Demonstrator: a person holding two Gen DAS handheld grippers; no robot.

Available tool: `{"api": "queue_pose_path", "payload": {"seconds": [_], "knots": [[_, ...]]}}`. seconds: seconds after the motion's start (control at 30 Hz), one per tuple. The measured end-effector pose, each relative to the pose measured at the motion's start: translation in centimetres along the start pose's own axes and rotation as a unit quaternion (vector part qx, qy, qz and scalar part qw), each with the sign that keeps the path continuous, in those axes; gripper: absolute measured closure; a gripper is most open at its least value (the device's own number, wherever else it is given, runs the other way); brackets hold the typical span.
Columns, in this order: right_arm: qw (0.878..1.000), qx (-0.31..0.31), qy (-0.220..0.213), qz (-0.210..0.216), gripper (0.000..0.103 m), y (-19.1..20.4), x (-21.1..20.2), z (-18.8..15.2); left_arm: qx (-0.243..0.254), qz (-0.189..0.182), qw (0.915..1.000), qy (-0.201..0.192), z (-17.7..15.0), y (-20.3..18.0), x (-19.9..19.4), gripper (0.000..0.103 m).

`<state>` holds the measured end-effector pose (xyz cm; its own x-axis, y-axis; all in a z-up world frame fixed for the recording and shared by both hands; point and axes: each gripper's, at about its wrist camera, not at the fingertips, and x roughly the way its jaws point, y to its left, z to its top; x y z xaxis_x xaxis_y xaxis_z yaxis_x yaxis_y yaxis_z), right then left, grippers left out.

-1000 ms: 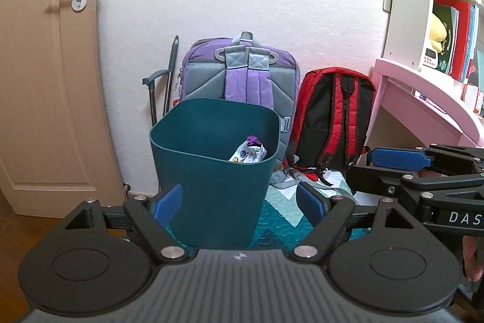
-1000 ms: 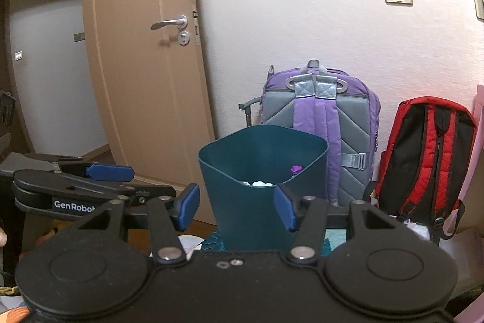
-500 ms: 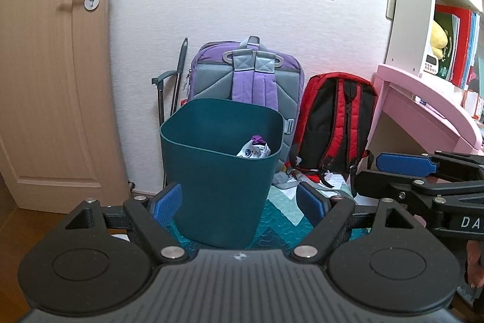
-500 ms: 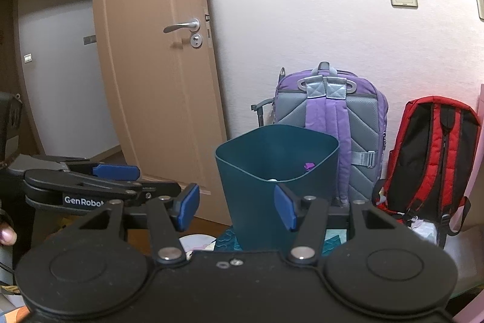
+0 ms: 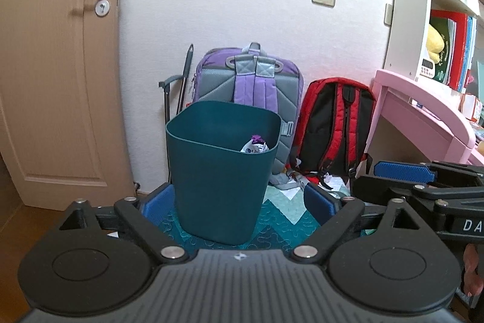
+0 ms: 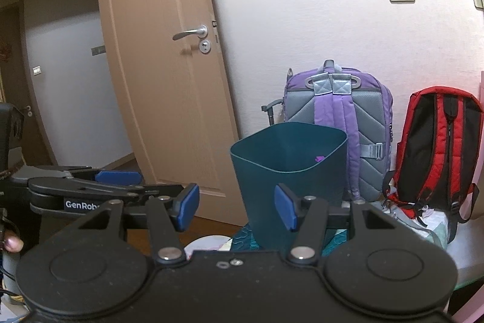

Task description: Collect trash

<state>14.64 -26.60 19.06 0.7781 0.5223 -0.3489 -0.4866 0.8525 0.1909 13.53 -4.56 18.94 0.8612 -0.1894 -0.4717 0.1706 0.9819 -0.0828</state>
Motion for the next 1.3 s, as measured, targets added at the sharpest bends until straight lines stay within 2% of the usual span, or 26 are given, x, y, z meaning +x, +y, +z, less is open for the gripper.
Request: {"api": "queue_pose_path", "payload": {"seconds": [0.17, 0.23, 0.47, 0.63, 0.8, 1.3], "knots": [[1.0, 0.0, -0.012, 0.009, 0.047, 0.8, -1.7, -0.4, 0.004, -0.001, 0.9999, -0.012, -0.4, -1.0, -1.8, 0.008], [1.0, -0.002, -0.016, 0.011, 0.047, 1.2, -2.3, -0.6, 0.002, -0.002, 0.9998, -0.019, -0.5, -1.2, -2.6, 0.001], [1.0, -0.011, -0.022, 0.012, 0.047, 2.2, -3.6, -0.9, -0.008, 0.005, 0.9992, -0.039, -0.8, -1.4, -4.3, 0.0], [1.0, -0.013, -0.023, 0.012, 0.047, 2.4, -3.5, -0.7, 0.011, 0.016, 0.9989, -0.042, -0.7, -1.6, -4.1, 0.0], [1.0, -0.008, -0.018, 0.015, 0.047, 1.8, -2.3, -0.3, 0.013, 0.022, 0.999, -0.037, -0.2, -1.1, -2.7, 0.0], [1.0, 0.001, 0.017, 0.018, 0.047, -1.1, 4.6, 0.9, 0.003, 0.029, 0.9995, -0.015, 1.3, 1.7, 4.1, 0.0]]}}
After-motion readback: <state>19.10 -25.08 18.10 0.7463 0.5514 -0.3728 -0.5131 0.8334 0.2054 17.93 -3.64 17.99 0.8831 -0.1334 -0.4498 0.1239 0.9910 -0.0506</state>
